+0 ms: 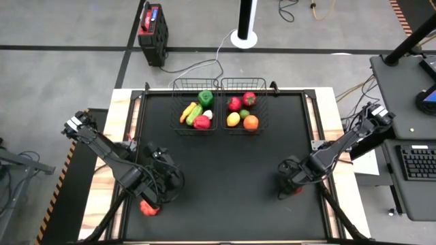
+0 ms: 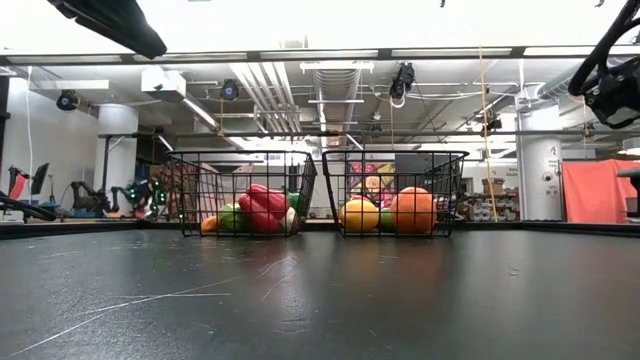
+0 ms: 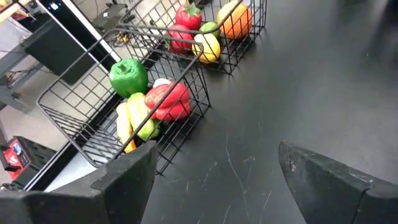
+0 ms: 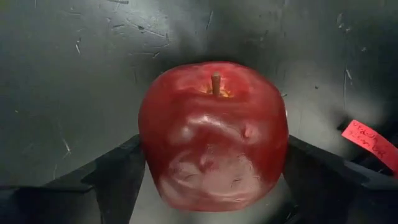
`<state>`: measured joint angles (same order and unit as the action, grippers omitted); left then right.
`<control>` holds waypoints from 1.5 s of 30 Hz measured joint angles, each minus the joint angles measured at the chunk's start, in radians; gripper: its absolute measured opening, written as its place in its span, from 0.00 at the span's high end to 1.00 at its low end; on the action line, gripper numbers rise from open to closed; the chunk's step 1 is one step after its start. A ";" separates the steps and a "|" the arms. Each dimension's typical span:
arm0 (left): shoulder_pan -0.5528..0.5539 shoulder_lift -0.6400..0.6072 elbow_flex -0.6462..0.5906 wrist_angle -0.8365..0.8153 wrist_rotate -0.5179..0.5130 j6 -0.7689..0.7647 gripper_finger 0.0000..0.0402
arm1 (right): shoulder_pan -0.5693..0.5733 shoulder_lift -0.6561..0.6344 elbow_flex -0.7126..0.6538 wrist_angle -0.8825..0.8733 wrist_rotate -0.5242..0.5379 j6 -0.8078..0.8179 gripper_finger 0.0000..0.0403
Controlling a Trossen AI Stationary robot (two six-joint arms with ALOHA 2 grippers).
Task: Sort produce into baskets
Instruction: Put the apple into the right wire basket
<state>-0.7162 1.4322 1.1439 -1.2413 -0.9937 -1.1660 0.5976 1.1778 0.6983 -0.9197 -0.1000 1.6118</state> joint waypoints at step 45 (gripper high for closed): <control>0.005 0.003 0.005 0.029 -0.097 -0.094 0.22 | -0.896 0.437 1.073 -0.223 0.253 -1.398 0.19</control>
<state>-0.7113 1.4353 1.1488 -1.2125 -1.0911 -1.2600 -0.2985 1.6147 1.7715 -1.1428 0.1533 0.2134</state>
